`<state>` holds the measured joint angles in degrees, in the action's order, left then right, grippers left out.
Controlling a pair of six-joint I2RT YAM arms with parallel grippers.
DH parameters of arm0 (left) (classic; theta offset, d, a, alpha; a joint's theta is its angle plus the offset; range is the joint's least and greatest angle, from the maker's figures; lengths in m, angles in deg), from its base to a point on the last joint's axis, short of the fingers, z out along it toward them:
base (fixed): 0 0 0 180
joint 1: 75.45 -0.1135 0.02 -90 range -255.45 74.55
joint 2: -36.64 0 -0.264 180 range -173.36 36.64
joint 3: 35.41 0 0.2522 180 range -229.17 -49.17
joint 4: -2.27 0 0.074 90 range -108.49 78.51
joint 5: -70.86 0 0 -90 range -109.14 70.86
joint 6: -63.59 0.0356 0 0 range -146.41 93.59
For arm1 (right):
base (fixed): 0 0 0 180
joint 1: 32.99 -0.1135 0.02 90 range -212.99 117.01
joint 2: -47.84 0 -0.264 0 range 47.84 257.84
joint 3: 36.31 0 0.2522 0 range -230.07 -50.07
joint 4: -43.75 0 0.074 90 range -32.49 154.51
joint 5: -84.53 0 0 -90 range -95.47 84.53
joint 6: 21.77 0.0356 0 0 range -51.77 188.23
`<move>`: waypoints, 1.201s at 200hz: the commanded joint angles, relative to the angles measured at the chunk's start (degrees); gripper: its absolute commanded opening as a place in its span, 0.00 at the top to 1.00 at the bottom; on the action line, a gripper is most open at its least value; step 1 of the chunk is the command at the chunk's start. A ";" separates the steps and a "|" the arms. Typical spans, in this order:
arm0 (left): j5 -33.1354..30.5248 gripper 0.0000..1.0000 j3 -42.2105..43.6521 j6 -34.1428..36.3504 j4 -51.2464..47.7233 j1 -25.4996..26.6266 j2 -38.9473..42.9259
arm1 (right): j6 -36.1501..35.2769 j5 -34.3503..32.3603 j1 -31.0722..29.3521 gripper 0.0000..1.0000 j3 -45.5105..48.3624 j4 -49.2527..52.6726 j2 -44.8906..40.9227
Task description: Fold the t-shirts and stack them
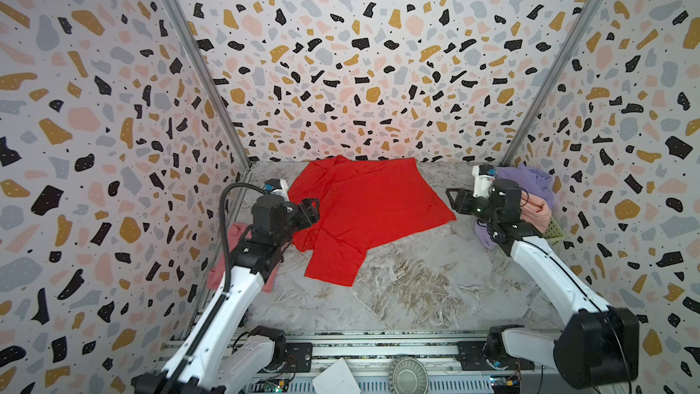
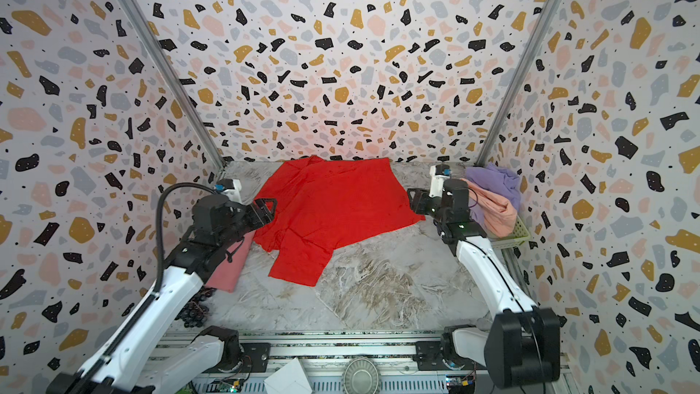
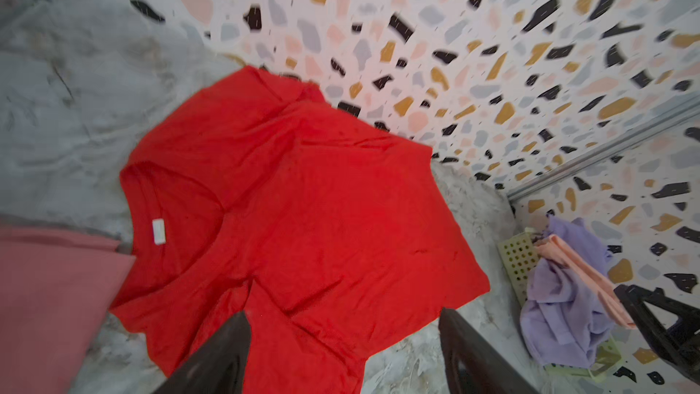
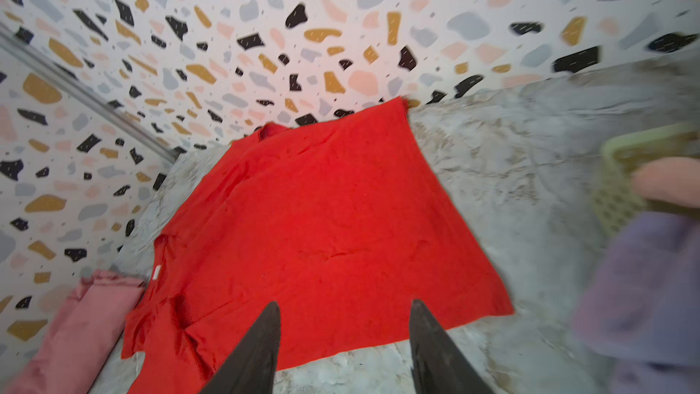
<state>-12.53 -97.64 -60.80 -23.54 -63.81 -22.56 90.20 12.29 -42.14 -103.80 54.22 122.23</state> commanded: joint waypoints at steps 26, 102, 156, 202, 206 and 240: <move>5.44 0.15 -0.18 -2.39 15.47 1.57 -13.73 | 1.62 8.94 -2.99 0.45 -10.35 -12.09 18.21; 5.91 0.08 -4.70 -4.35 22.00 4.04 -37.74 | 2.09 13.53 -5.79 0.47 -19.60 -10.78 40.87; 4.14 0.08 -1.42 -3.67 21.22 5.03 -40.66 | 2.55 6.56 -5.53 0.47 -11.44 -7.28 39.93; 2.92 0.08 6.72 -4.51 21.51 7.86 -37.88 | 3.84 0.54 -4.83 0.49 1.42 -4.73 32.31; 2.94 0.08 7.74 -4.67 21.77 8.11 -37.37 | 4.05 0.06 -4.78 0.49 2.82 -4.55 31.49; 1.16 0.08 17.11 -6.86 20.97 11.03 -30.51 | 7.20 -0.12 -4.65 0.50 16.27 -3.13 21.06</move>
<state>-9.69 -87.54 -65.17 2.97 -54.54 -56.20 94.23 14.98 -47.12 -96.35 43.31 149.16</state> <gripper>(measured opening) 0.922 0.502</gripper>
